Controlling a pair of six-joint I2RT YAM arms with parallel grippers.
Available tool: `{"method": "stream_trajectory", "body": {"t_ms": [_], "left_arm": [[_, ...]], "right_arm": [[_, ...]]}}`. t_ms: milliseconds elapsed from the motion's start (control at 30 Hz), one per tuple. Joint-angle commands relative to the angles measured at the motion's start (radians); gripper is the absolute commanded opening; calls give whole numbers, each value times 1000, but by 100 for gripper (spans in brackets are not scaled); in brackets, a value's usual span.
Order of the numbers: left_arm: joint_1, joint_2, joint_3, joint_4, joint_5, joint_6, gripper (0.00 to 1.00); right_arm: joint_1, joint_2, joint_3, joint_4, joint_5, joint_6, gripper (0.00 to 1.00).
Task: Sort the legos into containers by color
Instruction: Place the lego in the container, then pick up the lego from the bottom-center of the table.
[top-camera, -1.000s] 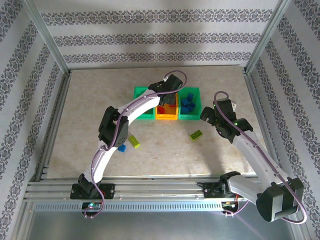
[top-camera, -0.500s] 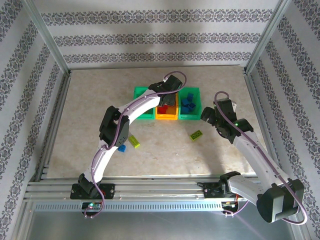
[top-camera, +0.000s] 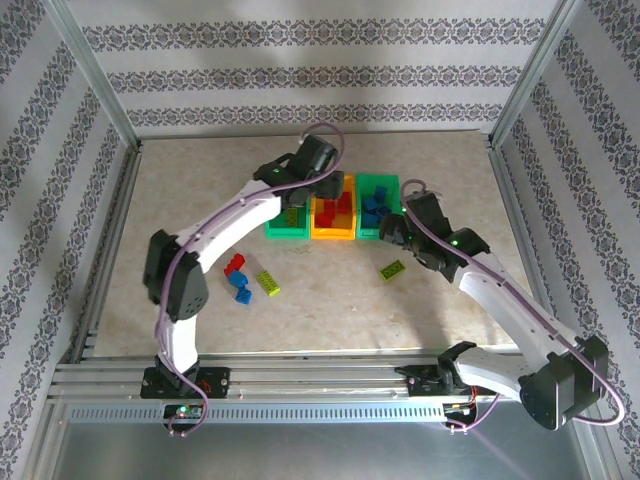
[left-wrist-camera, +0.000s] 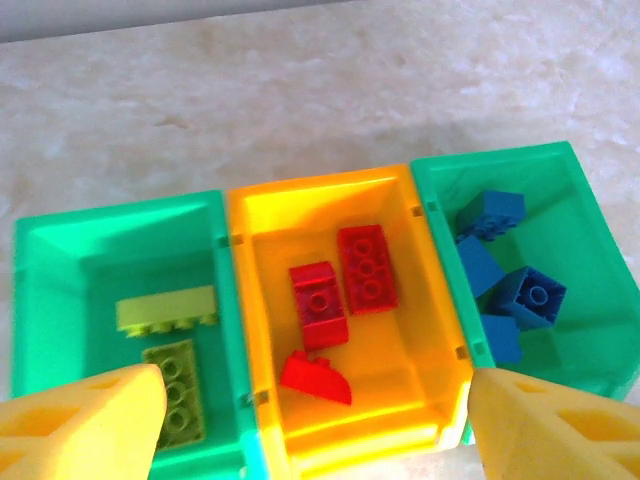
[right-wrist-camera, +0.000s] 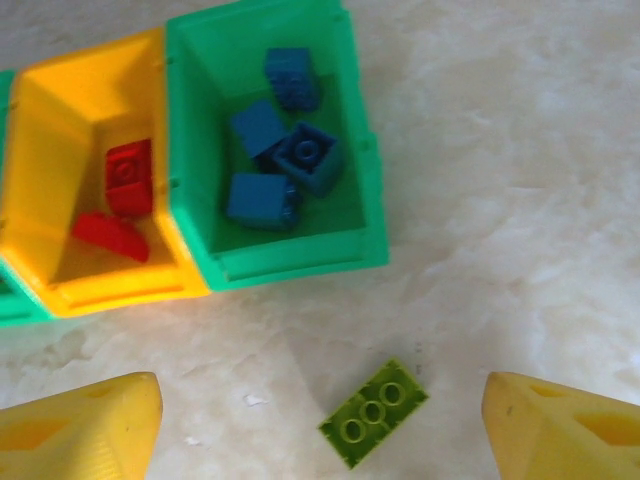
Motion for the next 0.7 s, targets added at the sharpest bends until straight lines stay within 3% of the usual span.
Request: {"method": "stream_trajectory", "body": {"t_ms": [0,100,333,667], "left_arm": [[69,-109,-163,81,5,-59,87],[145,-229,-325,112,30,-113,100],[394,-475,-639,159,124,-209,100],[636,-598,-789,116,164,-210,100]], "right_arm": [[70,47,51,6,20,-18,82],[150,108,91,15,9,-13,80],[338,330,246,34,-66,-35,74],[511,733,562,-7,-288,-132,63]]}}
